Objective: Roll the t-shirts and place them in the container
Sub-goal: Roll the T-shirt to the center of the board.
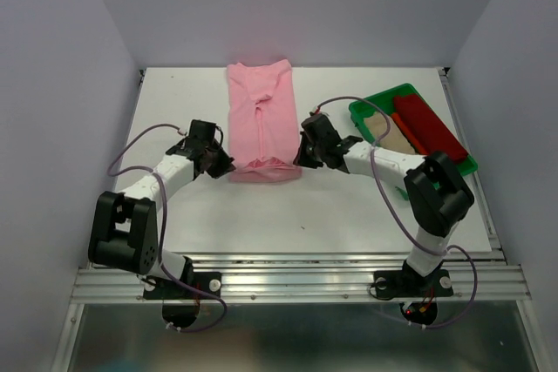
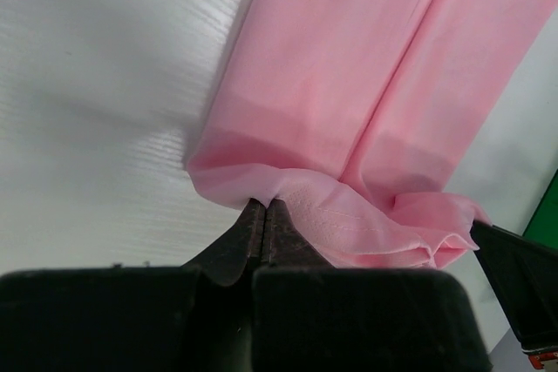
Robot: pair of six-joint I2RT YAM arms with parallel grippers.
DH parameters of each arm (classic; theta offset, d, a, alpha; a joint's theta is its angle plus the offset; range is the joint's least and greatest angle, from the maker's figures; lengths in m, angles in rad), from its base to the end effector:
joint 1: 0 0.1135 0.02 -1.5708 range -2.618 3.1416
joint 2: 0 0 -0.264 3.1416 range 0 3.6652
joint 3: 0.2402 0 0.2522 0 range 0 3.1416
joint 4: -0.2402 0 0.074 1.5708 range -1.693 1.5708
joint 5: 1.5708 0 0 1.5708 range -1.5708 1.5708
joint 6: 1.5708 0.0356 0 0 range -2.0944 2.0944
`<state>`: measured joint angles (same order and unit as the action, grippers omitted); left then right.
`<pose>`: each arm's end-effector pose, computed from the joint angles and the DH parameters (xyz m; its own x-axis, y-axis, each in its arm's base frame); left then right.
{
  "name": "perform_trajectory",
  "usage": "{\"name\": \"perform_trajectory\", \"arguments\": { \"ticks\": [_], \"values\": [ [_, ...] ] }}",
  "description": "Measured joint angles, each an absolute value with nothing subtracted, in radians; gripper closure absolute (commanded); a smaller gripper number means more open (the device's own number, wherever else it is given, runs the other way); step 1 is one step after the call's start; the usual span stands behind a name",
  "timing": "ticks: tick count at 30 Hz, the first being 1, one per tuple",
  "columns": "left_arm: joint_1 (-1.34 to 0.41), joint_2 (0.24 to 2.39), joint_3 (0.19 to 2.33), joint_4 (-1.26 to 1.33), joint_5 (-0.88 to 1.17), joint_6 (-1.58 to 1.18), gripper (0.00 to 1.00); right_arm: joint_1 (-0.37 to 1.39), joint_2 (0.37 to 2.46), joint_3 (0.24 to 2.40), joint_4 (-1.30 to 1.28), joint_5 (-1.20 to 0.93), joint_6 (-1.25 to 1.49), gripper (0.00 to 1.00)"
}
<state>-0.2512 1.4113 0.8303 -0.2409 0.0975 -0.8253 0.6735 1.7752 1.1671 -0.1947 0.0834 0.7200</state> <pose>0.2803 -0.0755 0.2097 -0.7102 -0.5727 -0.4094 -0.3099 0.7765 -0.5486 0.3028 0.2378 0.2026 -0.8027 0.2001 -0.5618 -0.0625 0.9086 0.4130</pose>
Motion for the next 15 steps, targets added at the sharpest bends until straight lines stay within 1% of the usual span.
{"name": "perform_trajectory", "arguments": {
  "ticks": [8,15],
  "values": [
    [-0.247,1.521,0.912,-0.216,0.097,-0.82,1.0,0.654,1.83,1.225,-0.196,0.083,0.71,0.96],
    [-0.247,1.542,0.928,-0.214,0.078,-0.82,1.0,0.646,1.871,1.262,-0.196,0.083,0.705,0.95]
  ]
}}
